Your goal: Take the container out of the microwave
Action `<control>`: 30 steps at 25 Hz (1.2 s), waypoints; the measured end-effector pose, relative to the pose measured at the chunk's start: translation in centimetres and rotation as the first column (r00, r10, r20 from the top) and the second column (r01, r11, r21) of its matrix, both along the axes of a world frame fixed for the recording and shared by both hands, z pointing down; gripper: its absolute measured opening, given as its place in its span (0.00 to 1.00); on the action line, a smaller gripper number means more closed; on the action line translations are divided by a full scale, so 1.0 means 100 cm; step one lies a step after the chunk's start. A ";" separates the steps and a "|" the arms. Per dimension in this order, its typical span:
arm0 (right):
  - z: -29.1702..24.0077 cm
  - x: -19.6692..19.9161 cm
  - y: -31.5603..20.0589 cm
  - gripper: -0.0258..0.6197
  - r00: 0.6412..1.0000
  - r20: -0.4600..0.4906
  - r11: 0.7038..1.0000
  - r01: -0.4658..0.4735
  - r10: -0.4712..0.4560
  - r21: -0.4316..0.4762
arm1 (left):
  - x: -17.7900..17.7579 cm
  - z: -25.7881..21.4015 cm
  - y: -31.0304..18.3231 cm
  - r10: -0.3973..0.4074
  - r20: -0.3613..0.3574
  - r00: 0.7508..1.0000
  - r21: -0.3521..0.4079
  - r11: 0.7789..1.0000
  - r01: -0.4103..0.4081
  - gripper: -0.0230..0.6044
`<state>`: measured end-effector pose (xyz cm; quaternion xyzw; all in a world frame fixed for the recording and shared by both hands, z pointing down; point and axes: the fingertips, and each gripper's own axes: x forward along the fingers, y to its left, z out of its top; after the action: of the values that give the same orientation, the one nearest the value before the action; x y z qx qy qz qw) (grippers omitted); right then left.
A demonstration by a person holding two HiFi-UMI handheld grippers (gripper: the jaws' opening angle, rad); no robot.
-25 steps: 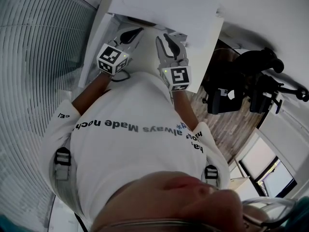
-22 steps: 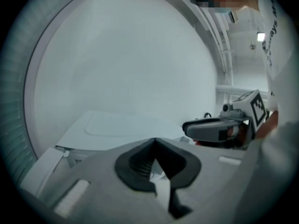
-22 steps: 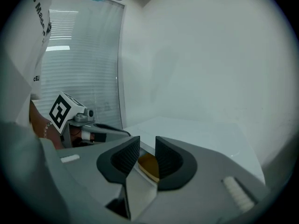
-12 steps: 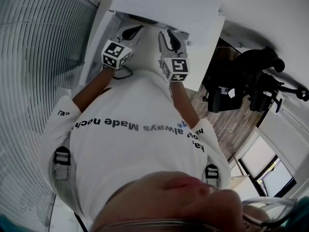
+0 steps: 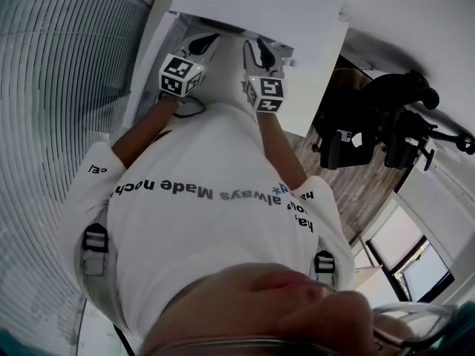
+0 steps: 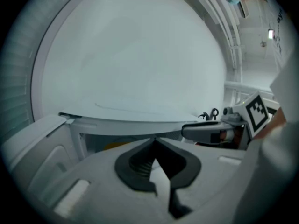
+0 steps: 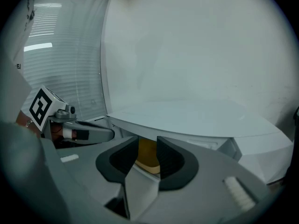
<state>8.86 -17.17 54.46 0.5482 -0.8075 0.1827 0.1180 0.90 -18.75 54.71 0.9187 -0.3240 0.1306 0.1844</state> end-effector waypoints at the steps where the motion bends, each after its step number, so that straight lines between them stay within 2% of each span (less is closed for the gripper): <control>1: 0.002 0.000 -0.001 0.23 1.000 -0.003 1.000 -0.007 0.007 0.000 | -0.001 0.001 0.000 -0.003 0.004 1.000 -0.001 1.000 0.003 0.04; 16: 0.051 0.002 -0.024 0.23 0.994 0.038 0.993 -0.099 0.102 -0.066 | -0.008 0.026 -0.010 -0.024 0.022 0.999 -0.045 0.999 0.025 0.04; 30: 0.087 0.000 -0.048 0.26 0.980 0.052 0.972 -0.181 0.191 -0.152 | -0.020 0.049 -0.016 -0.048 0.057 0.997 -0.081 0.995 0.053 0.04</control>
<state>8.90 -22.02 63.15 0.6051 -0.7403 0.2700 0.1136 -1.09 -20.36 59.56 0.8979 -0.3465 0.1643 0.2163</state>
